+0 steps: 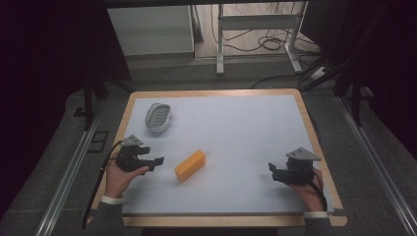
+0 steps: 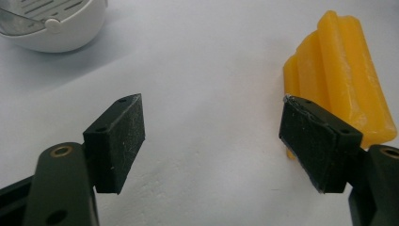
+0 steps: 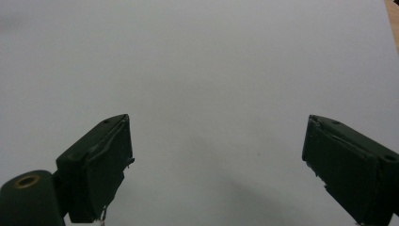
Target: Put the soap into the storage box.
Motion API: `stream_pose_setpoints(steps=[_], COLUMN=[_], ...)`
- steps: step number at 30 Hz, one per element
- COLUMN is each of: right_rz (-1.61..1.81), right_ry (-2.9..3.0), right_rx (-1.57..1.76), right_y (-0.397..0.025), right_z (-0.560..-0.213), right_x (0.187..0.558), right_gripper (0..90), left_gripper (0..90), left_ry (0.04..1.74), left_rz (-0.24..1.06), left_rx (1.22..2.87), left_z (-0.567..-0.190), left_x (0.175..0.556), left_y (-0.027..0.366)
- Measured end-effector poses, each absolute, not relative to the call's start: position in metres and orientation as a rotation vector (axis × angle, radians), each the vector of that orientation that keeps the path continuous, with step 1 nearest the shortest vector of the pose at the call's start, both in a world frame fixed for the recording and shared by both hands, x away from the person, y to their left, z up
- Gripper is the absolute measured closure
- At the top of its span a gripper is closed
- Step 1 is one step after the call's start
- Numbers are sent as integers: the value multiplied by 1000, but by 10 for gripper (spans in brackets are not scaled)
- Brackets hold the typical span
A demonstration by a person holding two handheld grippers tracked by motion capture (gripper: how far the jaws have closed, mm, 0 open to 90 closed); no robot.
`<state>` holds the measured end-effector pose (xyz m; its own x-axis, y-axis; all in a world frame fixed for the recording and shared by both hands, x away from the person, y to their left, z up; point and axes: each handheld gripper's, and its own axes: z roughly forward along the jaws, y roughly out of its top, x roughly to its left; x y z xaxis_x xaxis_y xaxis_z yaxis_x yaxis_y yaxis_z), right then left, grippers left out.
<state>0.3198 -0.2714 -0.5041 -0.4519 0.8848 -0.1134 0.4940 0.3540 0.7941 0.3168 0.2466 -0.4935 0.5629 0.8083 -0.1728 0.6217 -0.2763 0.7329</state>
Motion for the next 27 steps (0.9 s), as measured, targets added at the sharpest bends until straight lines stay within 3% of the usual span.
stream_pose_setpoints(steps=[27], right_rz=[968], right_ry=[2046], right_rx=[1243], right_y=[-292], right_z=[-506], right_x=[315], right_gripper=[85], left_gripper=[234], left_ry=[1205], left_rz=[328], left_rx=[2004], left_z=[-485], left_x=[311], left_y=[255])
